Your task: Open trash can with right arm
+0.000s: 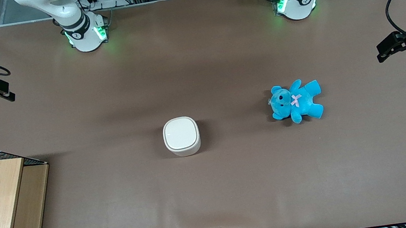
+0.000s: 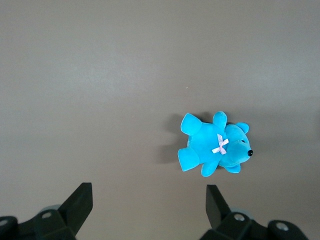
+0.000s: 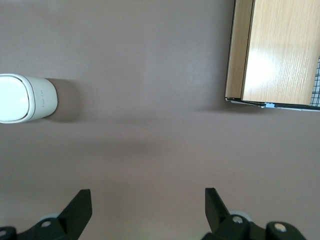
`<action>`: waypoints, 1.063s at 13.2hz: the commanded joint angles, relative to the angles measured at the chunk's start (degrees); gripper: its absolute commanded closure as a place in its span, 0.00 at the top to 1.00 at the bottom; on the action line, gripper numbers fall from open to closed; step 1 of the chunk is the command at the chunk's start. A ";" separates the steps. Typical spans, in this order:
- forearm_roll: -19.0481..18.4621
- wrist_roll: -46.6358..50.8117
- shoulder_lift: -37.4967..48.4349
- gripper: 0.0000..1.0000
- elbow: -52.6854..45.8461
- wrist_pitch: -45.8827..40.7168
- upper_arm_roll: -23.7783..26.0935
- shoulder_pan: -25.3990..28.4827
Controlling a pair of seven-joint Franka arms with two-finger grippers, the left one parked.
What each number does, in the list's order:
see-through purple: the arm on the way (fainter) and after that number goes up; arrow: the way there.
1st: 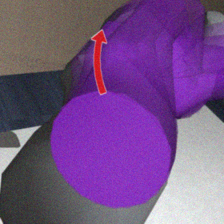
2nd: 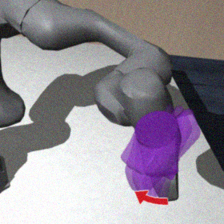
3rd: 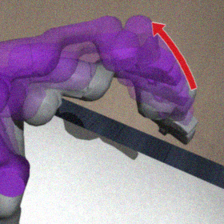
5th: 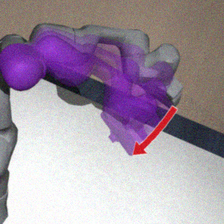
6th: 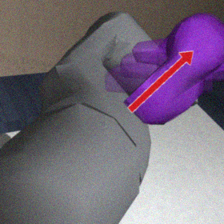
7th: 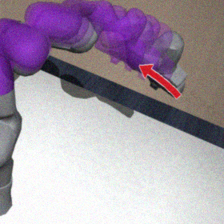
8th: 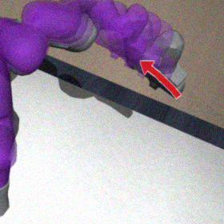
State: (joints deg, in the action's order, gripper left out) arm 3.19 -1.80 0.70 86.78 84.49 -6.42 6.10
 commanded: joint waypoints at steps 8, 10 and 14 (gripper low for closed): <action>-0.82 0.30 1.50 1.00 1.81 0.32 0.35 1.11; -0.12 1.09 0.02 1.00 1.72 1.29 0.96 3.55; 0.15 17.07 -6.92 1.00 1.64 8.04 1.06 16.81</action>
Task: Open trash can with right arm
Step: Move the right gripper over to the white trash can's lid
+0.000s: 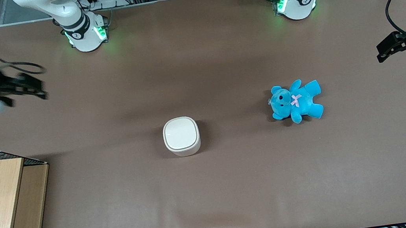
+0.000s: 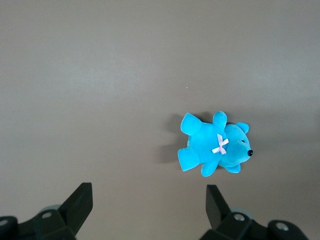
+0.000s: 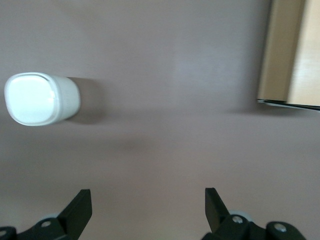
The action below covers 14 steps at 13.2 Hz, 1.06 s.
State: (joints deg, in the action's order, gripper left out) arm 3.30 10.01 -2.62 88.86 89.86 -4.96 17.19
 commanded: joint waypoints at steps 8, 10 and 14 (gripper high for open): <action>0.03 11.76 -23.03 0.26 -5.35 19.03 -0.31 16.21; 0.04 14.15 -24.62 0.10 -5.54 21.31 -0.31 16.82; 1.78 14.16 -28.92 0.11 -6.33 26.59 -0.22 17.18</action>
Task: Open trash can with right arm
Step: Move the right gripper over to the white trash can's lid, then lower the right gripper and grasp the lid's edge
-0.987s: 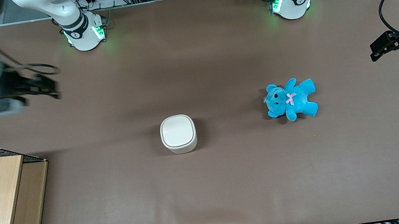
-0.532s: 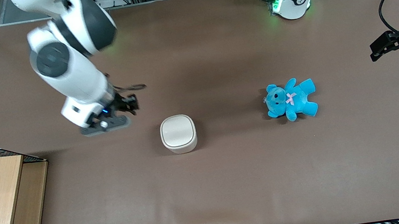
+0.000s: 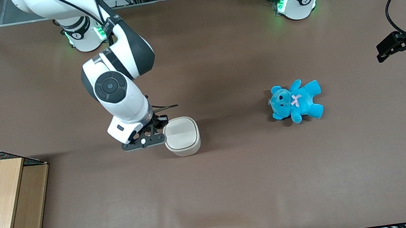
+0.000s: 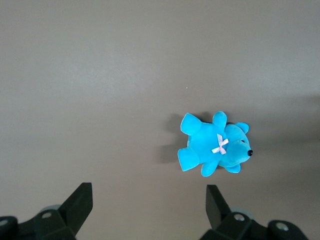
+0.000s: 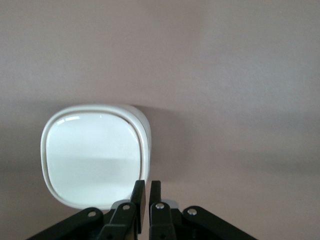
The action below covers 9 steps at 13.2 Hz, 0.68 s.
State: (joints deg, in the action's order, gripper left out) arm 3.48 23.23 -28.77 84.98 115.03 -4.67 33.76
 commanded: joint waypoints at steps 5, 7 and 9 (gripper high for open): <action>2.14 0.85 -7.17 0.11 -5.70 2.56 -0.61 1.57; 2.14 0.68 -7.62 0.11 -5.71 2.65 -0.61 1.75; 2.14 0.41 -8.14 0.11 -5.62 2.57 -0.61 1.92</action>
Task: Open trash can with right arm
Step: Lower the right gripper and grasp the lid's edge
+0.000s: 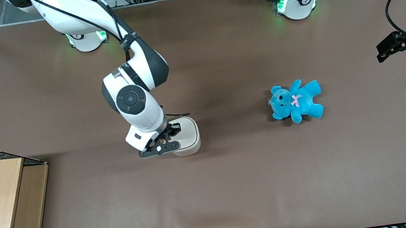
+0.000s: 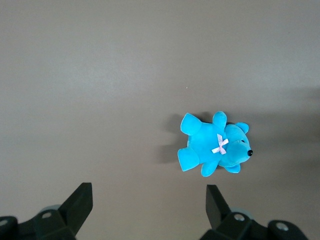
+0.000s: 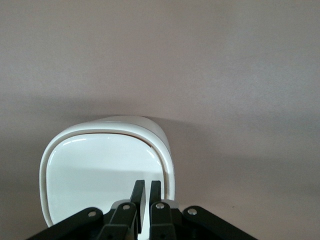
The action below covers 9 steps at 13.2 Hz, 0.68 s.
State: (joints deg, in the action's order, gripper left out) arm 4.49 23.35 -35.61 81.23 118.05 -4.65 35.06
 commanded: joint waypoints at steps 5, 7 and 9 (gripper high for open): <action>0.78 0.20 -1.83 0.12 -1.60 -0.46 -0.63 0.88; 0.78 0.37 -2.18 0.12 -1.52 -0.46 -0.63 0.97; 0.70 0.38 -2.62 0.12 -1.52 -0.37 -0.63 0.97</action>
State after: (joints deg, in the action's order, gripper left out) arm 4.49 23.35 -37.01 81.11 118.01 -4.65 35.38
